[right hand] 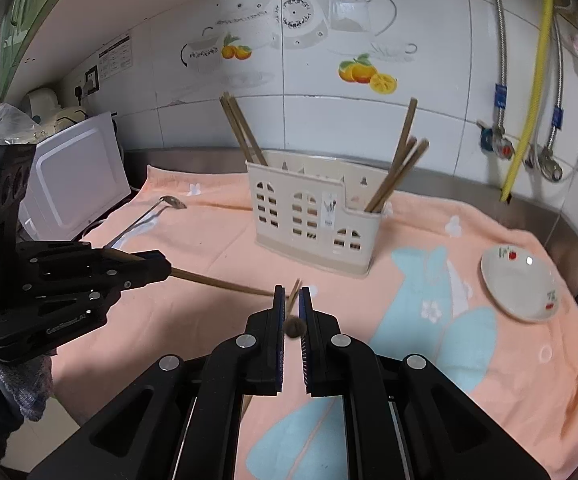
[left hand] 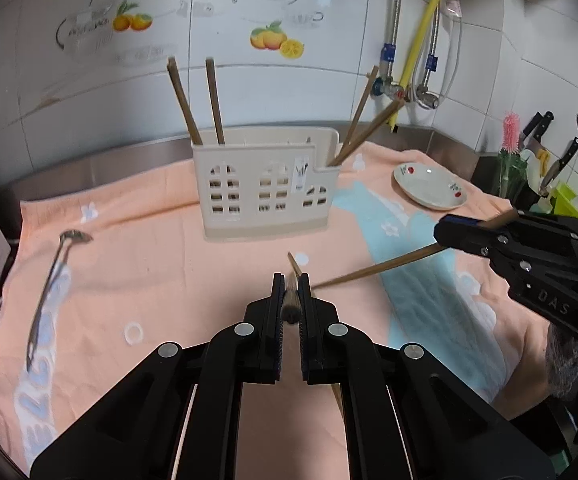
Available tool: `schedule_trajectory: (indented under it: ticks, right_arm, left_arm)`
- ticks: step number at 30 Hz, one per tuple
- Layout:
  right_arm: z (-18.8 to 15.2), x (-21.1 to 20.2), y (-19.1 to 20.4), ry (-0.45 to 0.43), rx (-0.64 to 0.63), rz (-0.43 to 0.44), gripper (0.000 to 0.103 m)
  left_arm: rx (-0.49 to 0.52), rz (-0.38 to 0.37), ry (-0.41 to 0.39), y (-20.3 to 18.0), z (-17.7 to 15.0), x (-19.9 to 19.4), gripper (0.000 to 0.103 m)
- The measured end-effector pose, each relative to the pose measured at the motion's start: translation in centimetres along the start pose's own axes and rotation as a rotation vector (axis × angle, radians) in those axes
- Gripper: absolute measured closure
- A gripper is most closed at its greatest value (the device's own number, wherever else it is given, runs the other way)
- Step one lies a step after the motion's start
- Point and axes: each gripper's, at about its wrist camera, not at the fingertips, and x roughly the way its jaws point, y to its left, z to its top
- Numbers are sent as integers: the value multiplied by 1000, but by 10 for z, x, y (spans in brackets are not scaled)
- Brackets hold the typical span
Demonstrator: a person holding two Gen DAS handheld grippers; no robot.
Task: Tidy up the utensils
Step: 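Lift both held chopsticks upright and lower them into the holder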
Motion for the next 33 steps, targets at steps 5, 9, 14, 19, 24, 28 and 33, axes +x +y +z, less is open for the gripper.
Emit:
schedule_trajectory:
  ticks: [5,9,14,19,24,28,33]
  right_arm:
    - [27,-1,-7,-2,-9,6,96]
    - [51,-4,-12,-9,-26,-2,97]
    - [83,-5,-19,-31,-51,-36,97]
    - [110,-1,-26,-50,-44,-34,97]
    - [137,5,-32,-85,-27,-35,97]
    - [156,11,-35,-102,-29,-50,97]
    - [178,13,-40,-132,-25,-64,97]
  left_arm:
    - [14,3,-5,5,18,0,98]
    - [27,-1,-10,8,35,1,98]
    - [37,0,-16,11,55,3,98]
    - [44,-2,-52,13,84,-2,98]
    - [69,6,-105,11,121,-10,98]
    - [83,10,-156,9,149,-18,98]
    - [83,33,-212,12,181,-21,98]
